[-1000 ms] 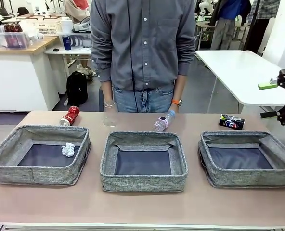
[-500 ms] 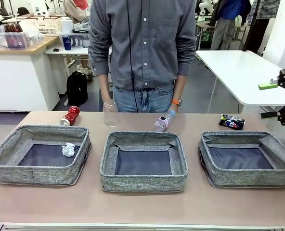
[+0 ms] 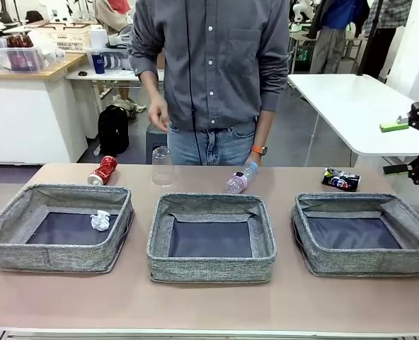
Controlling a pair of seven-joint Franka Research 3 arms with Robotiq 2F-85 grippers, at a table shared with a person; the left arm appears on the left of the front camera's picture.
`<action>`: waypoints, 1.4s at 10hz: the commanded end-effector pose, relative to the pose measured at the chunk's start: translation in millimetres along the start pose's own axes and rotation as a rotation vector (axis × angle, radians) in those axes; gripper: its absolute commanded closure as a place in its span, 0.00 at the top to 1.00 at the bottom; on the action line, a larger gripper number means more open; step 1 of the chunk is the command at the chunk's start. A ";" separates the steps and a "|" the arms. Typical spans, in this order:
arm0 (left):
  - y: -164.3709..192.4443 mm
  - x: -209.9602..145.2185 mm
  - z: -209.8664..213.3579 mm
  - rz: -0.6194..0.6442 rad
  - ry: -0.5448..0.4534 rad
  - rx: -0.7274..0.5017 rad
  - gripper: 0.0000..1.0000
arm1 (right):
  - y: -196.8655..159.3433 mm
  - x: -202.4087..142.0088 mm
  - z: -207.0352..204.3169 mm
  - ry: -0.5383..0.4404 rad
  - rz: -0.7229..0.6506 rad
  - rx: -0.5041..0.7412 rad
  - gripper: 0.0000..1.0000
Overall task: Sort the waste into the appropriate baskets.
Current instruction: Pick up the waste item pointed out by the person.
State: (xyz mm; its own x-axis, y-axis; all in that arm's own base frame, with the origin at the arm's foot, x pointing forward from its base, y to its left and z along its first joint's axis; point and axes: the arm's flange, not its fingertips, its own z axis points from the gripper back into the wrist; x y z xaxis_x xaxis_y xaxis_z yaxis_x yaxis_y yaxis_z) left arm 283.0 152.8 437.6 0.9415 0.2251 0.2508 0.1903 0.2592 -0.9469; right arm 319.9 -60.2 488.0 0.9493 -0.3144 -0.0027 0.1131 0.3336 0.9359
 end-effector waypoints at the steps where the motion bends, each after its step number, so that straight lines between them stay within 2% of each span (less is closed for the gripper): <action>1: -1.8 -0.1 1.2 -0.006 -0.004 0.004 1.00 | -0.4 -0.8 1.4 0.003 0.016 0.003 1.00; 10: 0.0 0.0 0.0 0.000 0.000 0.000 1.00 | -0.4 -0.8 1.4 0.003 0.016 0.003 1.00; 11: -0.4 8.9 -25.2 -0.266 0.102 -0.078 1.00 | -0.4 -0.8 1.4 0.003 0.016 0.003 1.00; 12: 4.9 23.6 -54.9 -0.587 0.096 -0.125 1.00 | -0.4 -0.8 1.4 0.003 0.016 0.003 1.00; 13: 13.2 37.8 -78.1 -0.757 0.064 -0.198 1.00 | -0.4 -0.8 1.4 0.003 0.016 0.003 1.00; 14: 18.9 48.4 -100.9 -0.838 0.040 -0.262 1.00 | -0.4 -0.8 1.4 0.003 0.016 0.003 1.00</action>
State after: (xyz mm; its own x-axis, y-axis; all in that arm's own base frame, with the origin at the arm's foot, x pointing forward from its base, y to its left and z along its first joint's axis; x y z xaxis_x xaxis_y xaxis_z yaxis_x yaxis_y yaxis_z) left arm 335.8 74.0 432.2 0.7062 -0.0114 0.7080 0.6926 0.2187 -0.6873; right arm 319.8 -59.8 488.2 0.9500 -0.3124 -0.0030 0.1128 0.3340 0.9358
